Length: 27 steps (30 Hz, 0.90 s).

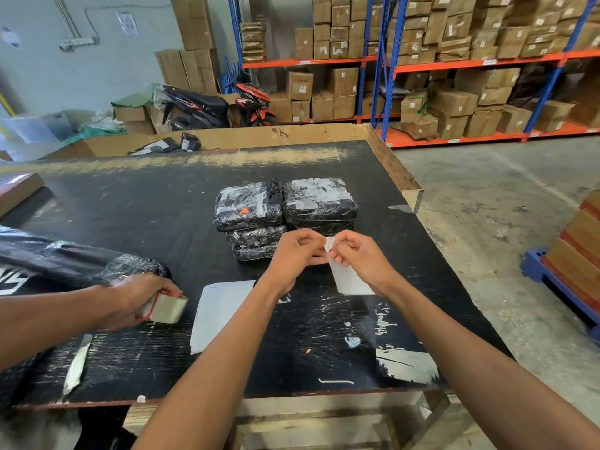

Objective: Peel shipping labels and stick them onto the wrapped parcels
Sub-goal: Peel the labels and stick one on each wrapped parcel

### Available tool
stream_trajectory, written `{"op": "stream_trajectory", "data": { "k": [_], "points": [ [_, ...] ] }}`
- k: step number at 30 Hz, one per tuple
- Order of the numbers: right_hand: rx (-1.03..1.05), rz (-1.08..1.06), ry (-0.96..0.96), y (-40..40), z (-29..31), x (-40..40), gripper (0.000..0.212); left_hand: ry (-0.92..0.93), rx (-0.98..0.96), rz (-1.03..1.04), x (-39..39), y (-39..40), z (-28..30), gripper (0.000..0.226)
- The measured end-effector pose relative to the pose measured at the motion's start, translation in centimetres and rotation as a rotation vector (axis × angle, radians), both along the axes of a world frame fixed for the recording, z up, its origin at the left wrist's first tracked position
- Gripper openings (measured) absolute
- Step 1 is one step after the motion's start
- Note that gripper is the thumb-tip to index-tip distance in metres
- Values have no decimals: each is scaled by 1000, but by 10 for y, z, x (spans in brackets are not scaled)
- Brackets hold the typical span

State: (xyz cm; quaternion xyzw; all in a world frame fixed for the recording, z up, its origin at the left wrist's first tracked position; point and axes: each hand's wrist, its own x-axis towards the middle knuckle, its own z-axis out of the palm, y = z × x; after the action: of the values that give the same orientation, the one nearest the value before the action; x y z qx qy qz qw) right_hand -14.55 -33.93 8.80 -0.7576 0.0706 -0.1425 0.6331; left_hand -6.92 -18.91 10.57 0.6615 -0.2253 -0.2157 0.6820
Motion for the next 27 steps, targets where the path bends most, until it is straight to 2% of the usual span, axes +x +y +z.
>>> {"op": "stream_trajectory", "data": {
  "k": [4,6,8,11,13,15,17,21,27],
  "points": [
    [155,-117,23,-4,-8,3,16,364,-233,59,2,1,5,9],
    [218,-155,49,-7,-13,2,19,433,-280,95,5,2,4,8],
    [225,-141,63,-10,-15,0,21,411,-268,123,6,3,1,6],
    [251,-97,58,-10,-14,0,16,280,-201,136,5,3,-4,6],
    [255,-67,63,-7,-12,3,28,201,-158,120,4,2,-5,8],
    [156,-86,63,-4,-13,8,32,147,-129,96,3,0,-6,9],
    [69,-132,44,-1,-14,11,28,126,-129,87,1,-3,-6,10],
    [60,-175,27,-2,-22,14,9,226,-237,119,-1,-5,-3,12],
    [132,-164,38,-13,-25,11,8,472,-360,199,7,2,0,7]
  ]
}}
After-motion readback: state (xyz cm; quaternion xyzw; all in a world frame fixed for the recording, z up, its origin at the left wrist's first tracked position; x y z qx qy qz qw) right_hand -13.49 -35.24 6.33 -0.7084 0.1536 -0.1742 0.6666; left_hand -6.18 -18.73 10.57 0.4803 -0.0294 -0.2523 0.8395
